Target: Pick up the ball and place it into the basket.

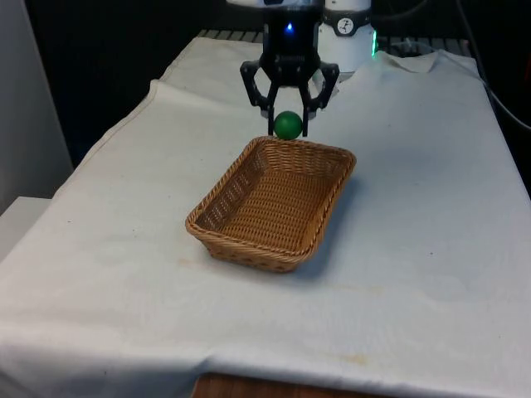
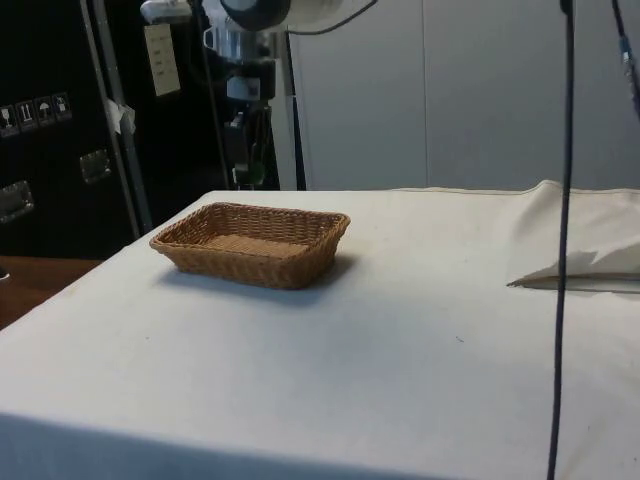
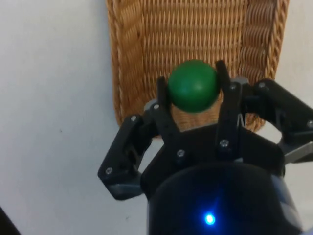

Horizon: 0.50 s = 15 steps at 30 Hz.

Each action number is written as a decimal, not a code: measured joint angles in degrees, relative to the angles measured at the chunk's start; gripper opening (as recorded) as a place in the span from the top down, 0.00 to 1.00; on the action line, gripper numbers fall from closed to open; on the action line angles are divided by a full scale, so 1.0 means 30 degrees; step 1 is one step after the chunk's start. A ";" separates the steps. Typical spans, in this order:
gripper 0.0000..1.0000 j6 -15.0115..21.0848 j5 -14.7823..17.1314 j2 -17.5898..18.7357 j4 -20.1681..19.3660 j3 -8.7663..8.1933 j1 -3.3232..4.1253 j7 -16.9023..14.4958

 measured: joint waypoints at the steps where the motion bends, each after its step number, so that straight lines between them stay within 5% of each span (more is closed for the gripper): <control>1: 1.00 0.0000 0.0286 0.0286 0.0210 -0.0019 -0.0038 -0.0210; 15: 1.00 0.0095 0.2960 0.3438 0.2024 0.0000 -0.0210 -0.1757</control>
